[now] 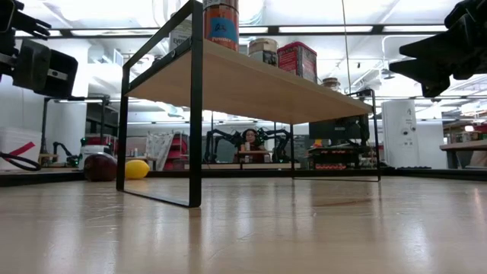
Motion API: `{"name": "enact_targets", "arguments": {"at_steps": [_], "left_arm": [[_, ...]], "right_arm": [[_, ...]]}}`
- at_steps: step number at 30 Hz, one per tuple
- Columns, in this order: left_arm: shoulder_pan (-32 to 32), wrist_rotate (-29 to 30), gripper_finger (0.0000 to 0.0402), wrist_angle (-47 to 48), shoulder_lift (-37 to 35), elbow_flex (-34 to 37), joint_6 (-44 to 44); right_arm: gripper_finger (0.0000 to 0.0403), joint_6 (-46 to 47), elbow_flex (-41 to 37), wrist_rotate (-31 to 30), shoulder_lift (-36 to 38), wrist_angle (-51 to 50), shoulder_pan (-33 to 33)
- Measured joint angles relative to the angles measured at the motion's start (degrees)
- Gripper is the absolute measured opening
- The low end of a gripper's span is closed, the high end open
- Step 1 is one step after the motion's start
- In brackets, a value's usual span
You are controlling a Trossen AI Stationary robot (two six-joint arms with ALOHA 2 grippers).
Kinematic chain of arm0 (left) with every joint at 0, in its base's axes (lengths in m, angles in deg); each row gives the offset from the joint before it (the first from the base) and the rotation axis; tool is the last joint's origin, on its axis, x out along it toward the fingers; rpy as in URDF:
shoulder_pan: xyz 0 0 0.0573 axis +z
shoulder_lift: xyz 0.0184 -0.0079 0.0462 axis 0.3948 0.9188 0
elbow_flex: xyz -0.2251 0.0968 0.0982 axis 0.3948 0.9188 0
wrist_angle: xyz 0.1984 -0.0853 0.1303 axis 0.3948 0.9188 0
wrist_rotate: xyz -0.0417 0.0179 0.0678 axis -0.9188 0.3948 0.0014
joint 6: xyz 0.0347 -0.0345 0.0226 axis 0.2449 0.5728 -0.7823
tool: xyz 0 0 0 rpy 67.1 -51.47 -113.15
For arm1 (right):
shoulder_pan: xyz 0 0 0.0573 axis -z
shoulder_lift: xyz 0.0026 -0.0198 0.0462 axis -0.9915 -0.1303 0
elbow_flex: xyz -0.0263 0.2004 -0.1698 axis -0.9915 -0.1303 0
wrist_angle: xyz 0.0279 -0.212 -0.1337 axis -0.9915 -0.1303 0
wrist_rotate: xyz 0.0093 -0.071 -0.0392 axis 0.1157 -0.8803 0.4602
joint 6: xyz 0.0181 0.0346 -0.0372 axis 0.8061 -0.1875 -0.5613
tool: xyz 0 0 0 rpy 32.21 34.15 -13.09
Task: Shelf spices
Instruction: Return to Home Position
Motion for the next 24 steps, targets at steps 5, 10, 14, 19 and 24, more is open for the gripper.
{"name": "enact_targets", "arguments": {"at_steps": [5,10,14,19,24], "left_arm": [[0.0,0.0,0.0216,-0.1,2.0,0.0,0.0],[0.0,0.0,0.0224,-0.2,4.1,-0.1,0.0],[0.0,0.0,0.0231,-0.2,5.6,-0.1,0.0],[0.0,0.0,0.0237,-0.2,7.4,-0.1,0.0],[0.0,0.0,0.0242,-0.2,9.0,-0.1,0.0]], "right_arm": [[0.0199,0.0,0.0,0.0,0.0,0.0,0.0],[0.0199,0.0,0.0,0.0,0.0,0.0,0.0],[0.0199,0.0,0.0,0.0,0.0,0.0,0.0],[0.0199,0.0,0.0,0.0,0.0,0.0,0.0],[0.0199,0.0,0.0,0.0,0.0,0.0,0.0]]}}
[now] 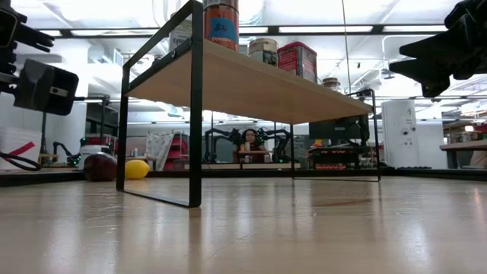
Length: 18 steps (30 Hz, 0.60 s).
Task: Shelf spices
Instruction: Return to Home Position
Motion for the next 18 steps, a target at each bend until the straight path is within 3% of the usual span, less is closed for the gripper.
{"name": "enact_targets", "arguments": {"at_steps": [18], "left_arm": [[0.0,0.0,0.022,0.0,4.4,0.0,0.0]], "right_arm": [[0.0199,0.0,0.0,0.0,0.0,0.0,0.0]]}}
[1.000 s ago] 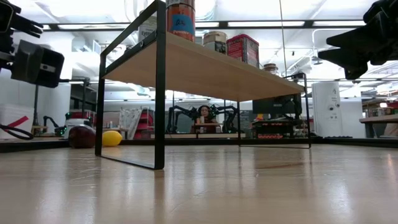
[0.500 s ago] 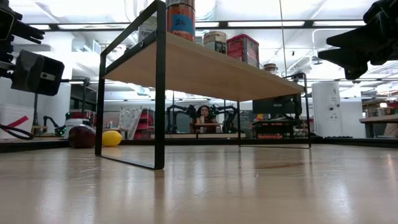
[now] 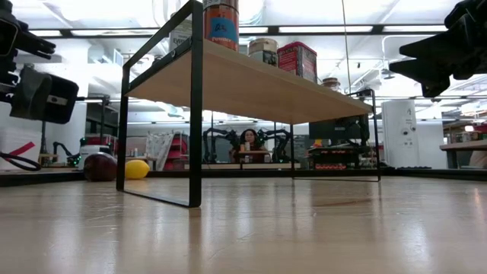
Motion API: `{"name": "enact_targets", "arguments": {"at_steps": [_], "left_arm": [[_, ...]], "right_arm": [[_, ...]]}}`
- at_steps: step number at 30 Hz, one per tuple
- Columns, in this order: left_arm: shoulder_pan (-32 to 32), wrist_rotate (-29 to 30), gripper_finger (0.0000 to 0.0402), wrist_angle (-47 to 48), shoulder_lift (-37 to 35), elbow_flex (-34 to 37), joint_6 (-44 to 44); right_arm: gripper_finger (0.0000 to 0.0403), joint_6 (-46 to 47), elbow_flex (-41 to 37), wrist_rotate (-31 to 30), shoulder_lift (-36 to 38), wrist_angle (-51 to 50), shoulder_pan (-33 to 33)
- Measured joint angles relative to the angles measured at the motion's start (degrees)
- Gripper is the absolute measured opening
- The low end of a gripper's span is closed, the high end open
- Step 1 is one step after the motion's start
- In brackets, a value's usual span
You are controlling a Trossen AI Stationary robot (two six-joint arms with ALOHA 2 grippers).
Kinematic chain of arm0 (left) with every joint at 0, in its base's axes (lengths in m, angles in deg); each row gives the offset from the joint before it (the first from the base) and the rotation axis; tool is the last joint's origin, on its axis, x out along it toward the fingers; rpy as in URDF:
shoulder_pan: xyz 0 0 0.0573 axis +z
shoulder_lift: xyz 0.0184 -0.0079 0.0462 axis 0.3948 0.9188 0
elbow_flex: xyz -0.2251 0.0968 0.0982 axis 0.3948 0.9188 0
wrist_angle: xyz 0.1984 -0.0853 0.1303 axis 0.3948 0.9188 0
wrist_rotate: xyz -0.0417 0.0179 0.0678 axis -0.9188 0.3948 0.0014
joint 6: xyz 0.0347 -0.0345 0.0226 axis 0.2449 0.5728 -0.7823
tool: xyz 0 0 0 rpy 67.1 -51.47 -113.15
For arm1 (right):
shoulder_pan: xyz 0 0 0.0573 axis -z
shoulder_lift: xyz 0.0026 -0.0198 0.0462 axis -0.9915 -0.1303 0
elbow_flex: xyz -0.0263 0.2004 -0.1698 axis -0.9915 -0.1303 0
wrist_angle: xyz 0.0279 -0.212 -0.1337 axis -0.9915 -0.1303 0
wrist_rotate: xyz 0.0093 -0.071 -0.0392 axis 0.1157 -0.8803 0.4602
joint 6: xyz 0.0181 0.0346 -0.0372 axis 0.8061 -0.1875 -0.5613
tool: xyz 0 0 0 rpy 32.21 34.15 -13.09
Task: Shelf spices
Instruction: Return to Home Position
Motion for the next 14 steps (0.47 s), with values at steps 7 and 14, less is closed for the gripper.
{"name": "enact_targets", "arguments": {"at_steps": [7,14], "left_arm": [[0.0,0.0,0.0214,0.0,1.0,0.0,0.0],[0.0,0.0,0.0222,0.0,1.7,0.0,0.0]], "right_arm": [[0.0199,0.0,0.0,0.0,0.0,0.0,0.0],[0.0199,0.0,0.0,0.0,0.0,0.0,0.0]]}}
